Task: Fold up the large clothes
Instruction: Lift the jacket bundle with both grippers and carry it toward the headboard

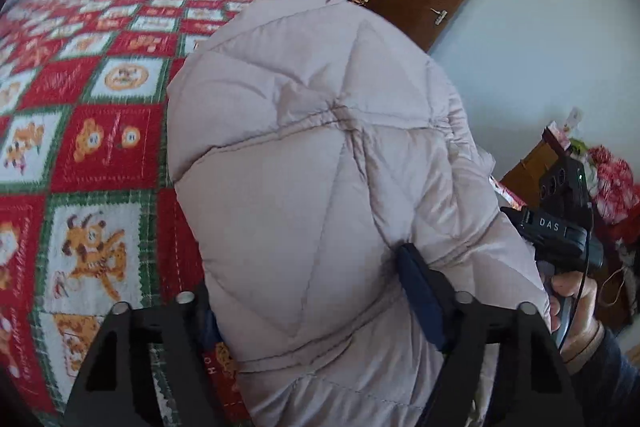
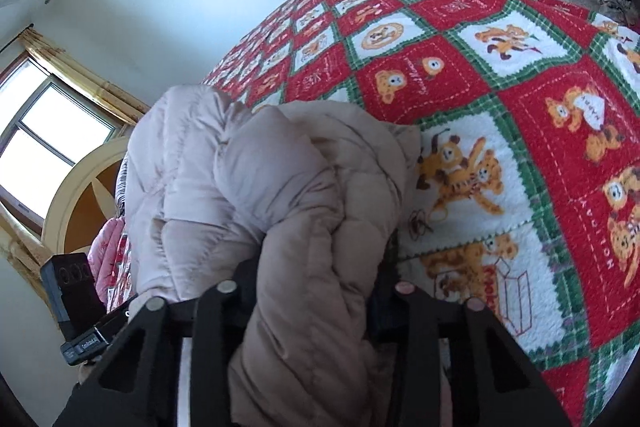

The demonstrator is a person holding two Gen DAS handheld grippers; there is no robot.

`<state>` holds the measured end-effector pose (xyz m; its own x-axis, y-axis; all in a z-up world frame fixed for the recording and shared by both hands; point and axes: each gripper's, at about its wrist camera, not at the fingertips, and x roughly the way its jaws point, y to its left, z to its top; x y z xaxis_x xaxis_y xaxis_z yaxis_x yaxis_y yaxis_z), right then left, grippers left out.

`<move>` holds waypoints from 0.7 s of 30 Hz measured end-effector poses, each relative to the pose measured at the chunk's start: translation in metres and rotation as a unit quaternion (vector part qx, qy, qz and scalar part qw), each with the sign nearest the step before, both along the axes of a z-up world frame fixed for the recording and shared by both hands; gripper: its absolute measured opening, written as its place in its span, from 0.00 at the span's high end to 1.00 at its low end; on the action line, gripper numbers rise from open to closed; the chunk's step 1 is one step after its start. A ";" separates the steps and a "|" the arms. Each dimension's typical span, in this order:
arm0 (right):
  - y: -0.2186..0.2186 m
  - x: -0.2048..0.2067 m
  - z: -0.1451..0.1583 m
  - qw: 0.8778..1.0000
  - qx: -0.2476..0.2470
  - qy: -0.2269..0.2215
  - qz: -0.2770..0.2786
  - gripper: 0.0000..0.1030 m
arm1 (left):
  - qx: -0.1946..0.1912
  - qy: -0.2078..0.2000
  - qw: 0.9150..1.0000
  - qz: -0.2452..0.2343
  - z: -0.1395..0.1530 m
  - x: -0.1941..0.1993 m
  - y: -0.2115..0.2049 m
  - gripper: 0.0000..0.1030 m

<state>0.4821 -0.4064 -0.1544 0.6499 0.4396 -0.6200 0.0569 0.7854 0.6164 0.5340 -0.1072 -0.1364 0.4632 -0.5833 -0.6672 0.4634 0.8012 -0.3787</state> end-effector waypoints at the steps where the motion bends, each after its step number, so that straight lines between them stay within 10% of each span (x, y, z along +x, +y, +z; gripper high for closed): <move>1: 0.002 -0.004 0.003 1.000 -0.002 -0.006 -0.003 0.70 | 0.014 -0.014 1.000 -0.004 0.006 -0.006 -0.002 0.42; 21: 0.154 -0.042 0.052 0.992 0.038 -0.077 0.095 0.79 | 0.102 -0.126 0.983 0.086 0.085 -0.117 0.139 0.61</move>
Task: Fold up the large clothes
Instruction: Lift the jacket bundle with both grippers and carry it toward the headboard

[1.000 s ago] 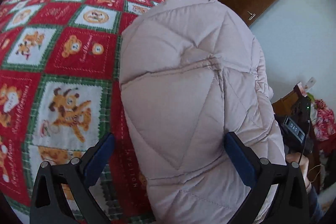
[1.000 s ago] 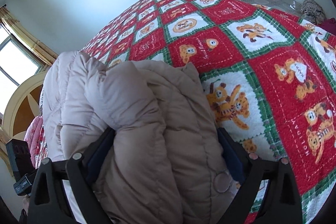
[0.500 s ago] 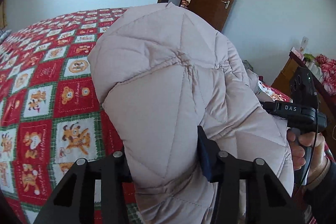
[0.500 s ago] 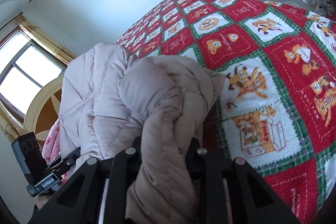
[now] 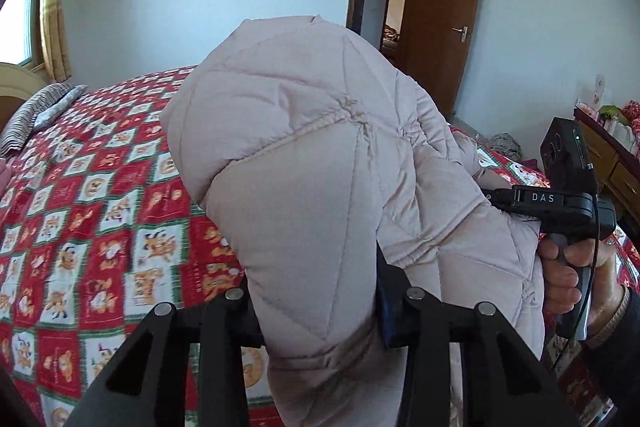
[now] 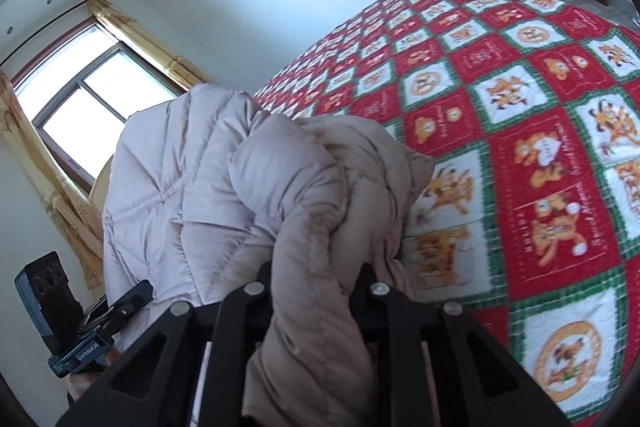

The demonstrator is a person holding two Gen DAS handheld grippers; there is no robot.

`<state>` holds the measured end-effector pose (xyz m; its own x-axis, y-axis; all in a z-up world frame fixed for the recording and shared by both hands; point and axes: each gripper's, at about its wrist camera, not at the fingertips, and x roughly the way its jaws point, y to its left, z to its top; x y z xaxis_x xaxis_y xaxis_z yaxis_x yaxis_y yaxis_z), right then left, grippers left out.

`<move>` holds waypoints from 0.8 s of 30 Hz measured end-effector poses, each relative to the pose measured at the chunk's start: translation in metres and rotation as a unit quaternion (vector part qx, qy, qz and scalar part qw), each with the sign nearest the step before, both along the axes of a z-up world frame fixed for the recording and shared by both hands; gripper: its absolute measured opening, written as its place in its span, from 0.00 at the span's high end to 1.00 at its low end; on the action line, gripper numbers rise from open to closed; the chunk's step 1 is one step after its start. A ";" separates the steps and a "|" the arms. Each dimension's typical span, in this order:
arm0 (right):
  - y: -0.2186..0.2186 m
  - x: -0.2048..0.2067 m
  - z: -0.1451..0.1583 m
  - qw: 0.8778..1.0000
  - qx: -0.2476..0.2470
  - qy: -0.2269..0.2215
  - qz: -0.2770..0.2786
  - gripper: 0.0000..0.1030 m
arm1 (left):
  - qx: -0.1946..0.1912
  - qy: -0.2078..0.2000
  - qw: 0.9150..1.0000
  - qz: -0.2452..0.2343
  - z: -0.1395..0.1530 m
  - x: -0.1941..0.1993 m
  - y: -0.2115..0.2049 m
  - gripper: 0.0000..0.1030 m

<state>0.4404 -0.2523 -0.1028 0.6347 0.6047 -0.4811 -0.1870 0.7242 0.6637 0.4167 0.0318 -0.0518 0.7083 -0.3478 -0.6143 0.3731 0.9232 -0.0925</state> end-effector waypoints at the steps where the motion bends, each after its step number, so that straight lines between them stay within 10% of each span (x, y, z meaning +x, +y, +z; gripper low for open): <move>1: 0.011 0.000 0.001 1.000 0.002 -0.002 0.008 0.79 | 0.001 -0.001 1.000 0.007 0.002 -0.004 0.010 0.61; 24: 0.211 0.005 0.006 0.985 -0.017 -0.004 0.172 0.79 | 0.003 0.007 0.989 0.147 -0.010 -0.077 0.192 0.61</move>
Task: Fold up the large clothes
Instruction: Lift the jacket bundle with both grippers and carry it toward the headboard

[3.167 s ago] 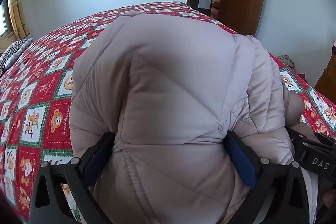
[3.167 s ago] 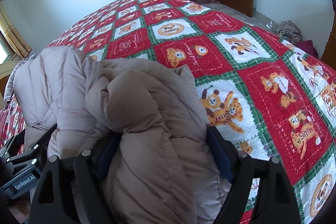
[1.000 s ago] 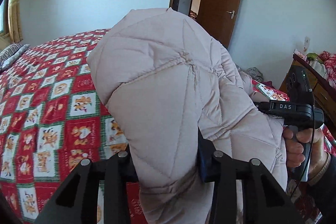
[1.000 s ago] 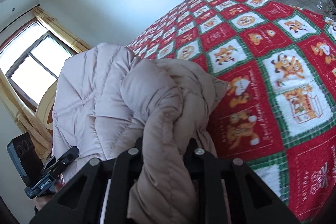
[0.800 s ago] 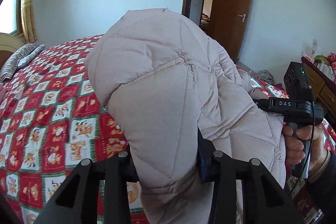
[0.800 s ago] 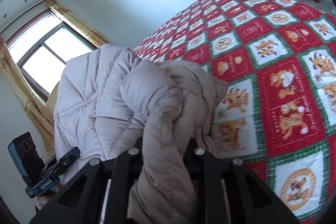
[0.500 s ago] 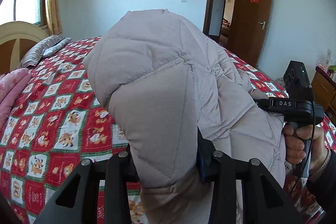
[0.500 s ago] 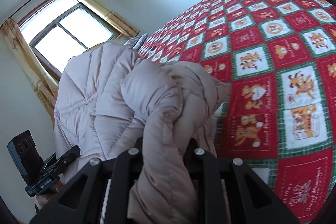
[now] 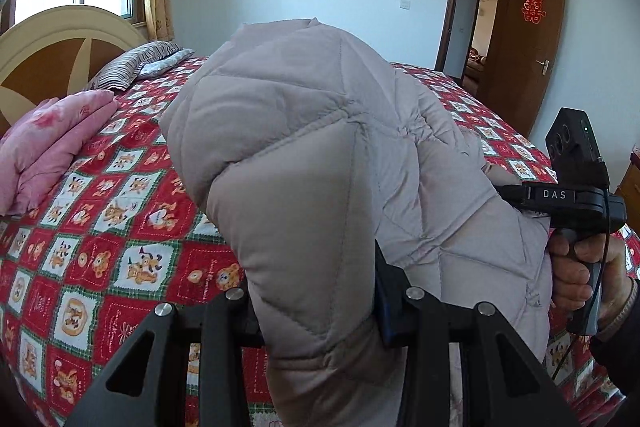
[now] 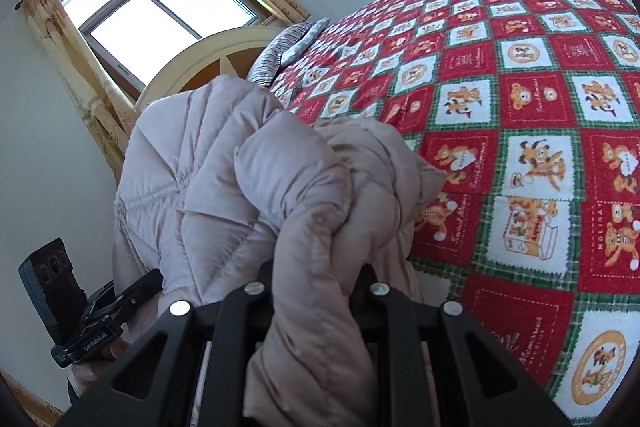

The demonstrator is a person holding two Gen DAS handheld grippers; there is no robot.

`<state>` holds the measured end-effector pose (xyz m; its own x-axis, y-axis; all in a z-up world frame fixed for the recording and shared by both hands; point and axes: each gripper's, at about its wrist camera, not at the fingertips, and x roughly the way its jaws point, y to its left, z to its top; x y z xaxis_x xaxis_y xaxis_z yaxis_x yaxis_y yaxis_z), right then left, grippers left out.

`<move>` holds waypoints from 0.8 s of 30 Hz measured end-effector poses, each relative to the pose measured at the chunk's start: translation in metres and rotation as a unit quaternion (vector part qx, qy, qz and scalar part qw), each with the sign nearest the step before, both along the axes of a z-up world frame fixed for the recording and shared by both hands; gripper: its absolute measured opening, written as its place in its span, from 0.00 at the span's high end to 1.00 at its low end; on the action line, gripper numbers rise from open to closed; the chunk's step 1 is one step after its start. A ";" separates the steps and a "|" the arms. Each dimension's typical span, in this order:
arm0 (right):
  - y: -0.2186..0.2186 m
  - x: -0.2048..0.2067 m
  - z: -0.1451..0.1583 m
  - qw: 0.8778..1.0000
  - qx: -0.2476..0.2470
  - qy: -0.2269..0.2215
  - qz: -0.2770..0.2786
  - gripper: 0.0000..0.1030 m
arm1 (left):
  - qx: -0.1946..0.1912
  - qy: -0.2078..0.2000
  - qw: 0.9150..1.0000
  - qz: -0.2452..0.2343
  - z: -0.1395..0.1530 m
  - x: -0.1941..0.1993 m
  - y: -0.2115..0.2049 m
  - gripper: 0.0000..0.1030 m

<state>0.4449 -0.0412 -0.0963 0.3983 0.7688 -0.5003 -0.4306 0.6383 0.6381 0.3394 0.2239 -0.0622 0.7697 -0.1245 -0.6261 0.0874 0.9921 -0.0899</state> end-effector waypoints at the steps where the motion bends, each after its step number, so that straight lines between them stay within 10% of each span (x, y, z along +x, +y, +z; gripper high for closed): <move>1: 0.003 0.001 -0.001 1.000 -0.001 0.002 0.003 0.79 | 0.000 0.003 1.000 0.002 -0.002 -0.001 0.004 0.61; 24: 0.058 0.000 -0.009 0.999 -0.028 0.011 0.042 0.79 | -0.016 0.031 0.999 0.020 -0.032 -0.009 0.052 0.60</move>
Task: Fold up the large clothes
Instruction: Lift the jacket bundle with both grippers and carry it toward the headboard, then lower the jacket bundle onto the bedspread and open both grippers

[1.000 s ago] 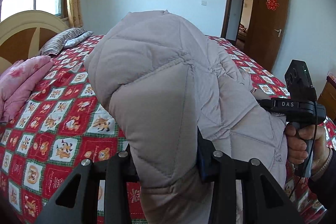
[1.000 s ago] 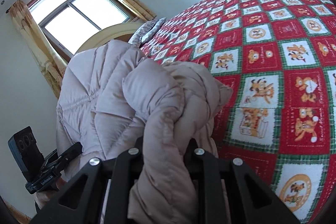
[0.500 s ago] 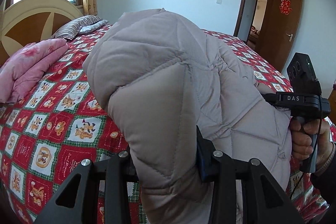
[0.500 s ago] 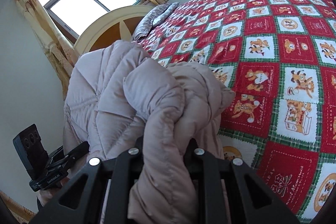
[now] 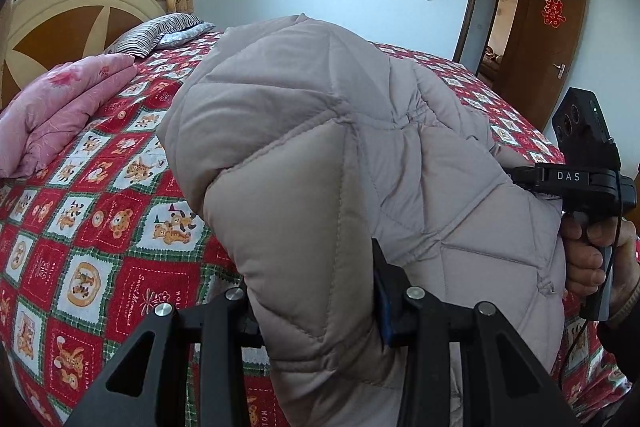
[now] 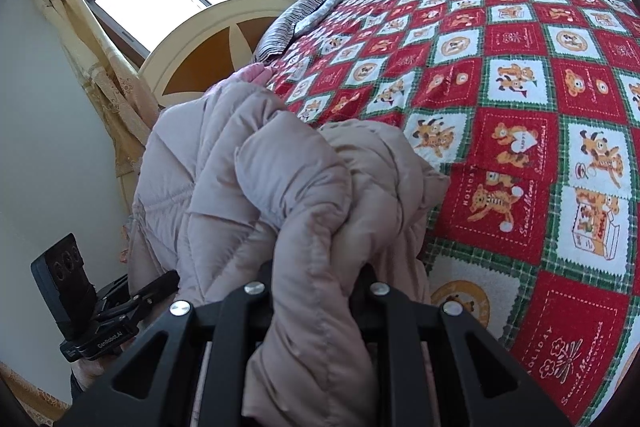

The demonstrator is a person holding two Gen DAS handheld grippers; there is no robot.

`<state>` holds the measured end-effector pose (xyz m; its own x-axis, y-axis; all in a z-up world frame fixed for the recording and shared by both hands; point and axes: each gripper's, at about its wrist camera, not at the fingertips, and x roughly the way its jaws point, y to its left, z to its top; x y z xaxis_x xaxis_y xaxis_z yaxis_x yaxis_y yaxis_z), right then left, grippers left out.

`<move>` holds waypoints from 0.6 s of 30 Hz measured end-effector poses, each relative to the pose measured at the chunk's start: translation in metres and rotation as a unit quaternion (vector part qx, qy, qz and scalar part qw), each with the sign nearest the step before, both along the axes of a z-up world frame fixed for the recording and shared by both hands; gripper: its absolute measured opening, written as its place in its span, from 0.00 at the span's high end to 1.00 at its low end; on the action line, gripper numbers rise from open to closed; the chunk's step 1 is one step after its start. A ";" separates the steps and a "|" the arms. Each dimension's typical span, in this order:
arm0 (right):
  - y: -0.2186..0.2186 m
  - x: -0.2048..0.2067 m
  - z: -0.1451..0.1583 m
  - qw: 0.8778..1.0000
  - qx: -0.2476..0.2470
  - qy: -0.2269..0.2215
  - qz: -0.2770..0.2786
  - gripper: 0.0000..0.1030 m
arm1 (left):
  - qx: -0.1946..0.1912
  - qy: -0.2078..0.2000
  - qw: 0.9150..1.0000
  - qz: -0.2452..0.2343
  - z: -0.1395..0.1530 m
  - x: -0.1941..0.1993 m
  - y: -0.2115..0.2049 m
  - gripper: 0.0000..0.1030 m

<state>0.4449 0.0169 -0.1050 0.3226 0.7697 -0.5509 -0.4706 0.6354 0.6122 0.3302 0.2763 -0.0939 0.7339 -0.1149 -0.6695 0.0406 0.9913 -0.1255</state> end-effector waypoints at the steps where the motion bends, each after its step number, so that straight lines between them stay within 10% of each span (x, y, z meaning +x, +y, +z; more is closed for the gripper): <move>1: 0.001 0.000 -0.001 1.000 -0.001 0.002 -0.001 0.79 | -0.001 0.002 1.000 0.000 -0.002 0.001 0.001 0.59; 18: 0.010 0.013 -0.031 0.999 -0.037 0.022 -0.020 0.68 | 0.033 0.001 0.997 0.066 -0.037 0.007 0.014 0.01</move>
<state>0.4583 0.0272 -0.1362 0.3259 0.7138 -0.6199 -0.4178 0.6970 0.5828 0.3375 0.2899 -0.1312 0.7387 0.0262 -0.6736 -0.0901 0.9941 -0.0602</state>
